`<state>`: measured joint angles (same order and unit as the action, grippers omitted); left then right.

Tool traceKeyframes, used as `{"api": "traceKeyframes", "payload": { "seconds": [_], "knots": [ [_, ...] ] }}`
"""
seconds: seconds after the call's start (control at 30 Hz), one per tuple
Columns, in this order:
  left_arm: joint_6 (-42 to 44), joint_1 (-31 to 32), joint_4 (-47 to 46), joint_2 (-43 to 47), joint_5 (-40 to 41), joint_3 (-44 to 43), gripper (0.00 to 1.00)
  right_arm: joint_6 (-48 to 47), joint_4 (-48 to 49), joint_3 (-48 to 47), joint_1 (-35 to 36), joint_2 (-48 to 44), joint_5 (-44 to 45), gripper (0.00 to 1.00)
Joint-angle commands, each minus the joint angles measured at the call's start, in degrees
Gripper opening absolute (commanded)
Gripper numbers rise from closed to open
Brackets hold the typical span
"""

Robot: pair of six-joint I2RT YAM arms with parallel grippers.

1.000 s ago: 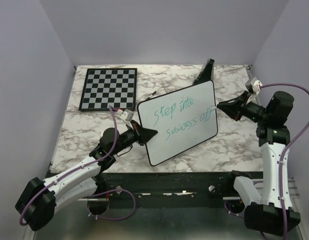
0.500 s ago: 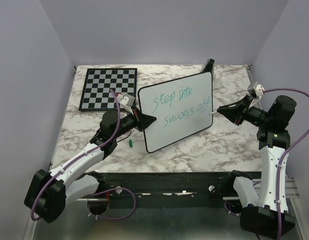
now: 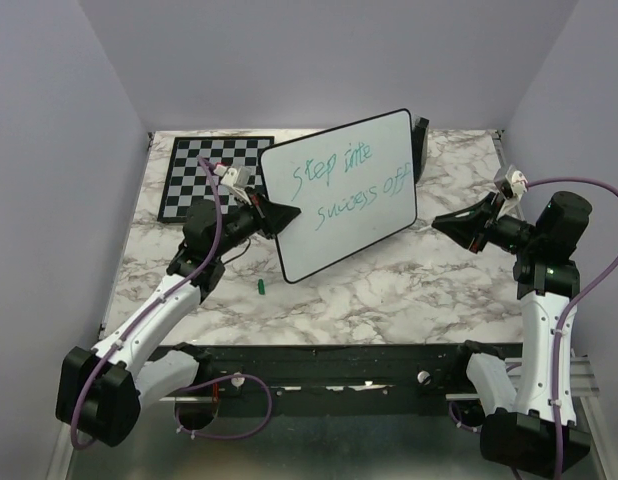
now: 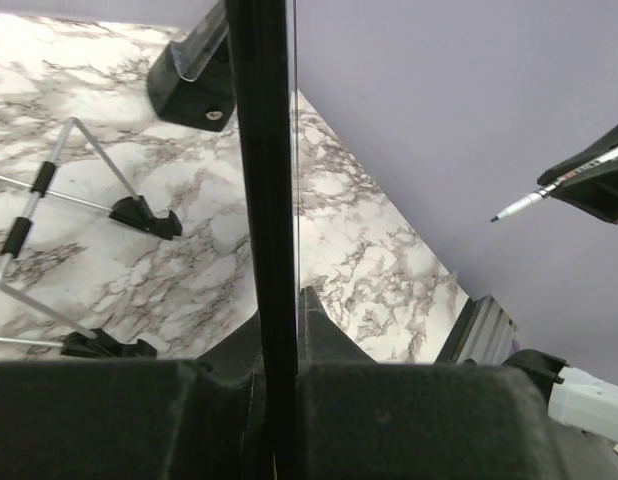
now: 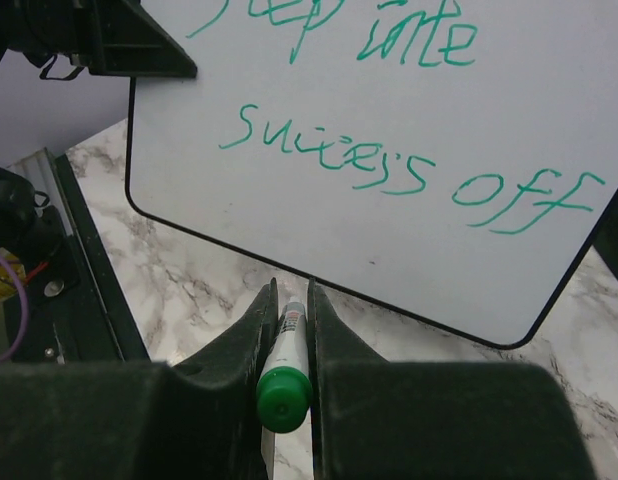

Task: Write a sentence on the whiteboard
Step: Put down the whiteboard on the whiteboard stand.

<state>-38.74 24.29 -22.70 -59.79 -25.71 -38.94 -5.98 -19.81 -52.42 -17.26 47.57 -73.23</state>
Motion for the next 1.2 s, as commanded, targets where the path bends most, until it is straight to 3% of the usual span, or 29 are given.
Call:
{"api": "traceKeyframes", "payload": {
  "seconds": [0.0,0.17,0.4,1.17],
  "knots": [
    [0.77,-4.25,-8.33,4.15,-3.37,-4.13,0.00,0.70,0.04,0.66,-0.23,-0.55,-3.06,0.01],
    [1.21,-7.68,-8.50,6.08,-2.50,-3.78,0.00,0.79,0.21,0.83,-0.23,-0.37,-3.41,0.01],
    [1.74,-7.86,-13.86,8.29,3.30,-0.35,0.00,0.97,0.74,1.36,-0.23,0.06,-3.76,0.01],
    [3.77,-11.11,-24.14,-4.98,4.62,-1.23,0.00,1.41,2.32,2.68,-0.23,1.03,-4.11,0.01]
  ]
}}
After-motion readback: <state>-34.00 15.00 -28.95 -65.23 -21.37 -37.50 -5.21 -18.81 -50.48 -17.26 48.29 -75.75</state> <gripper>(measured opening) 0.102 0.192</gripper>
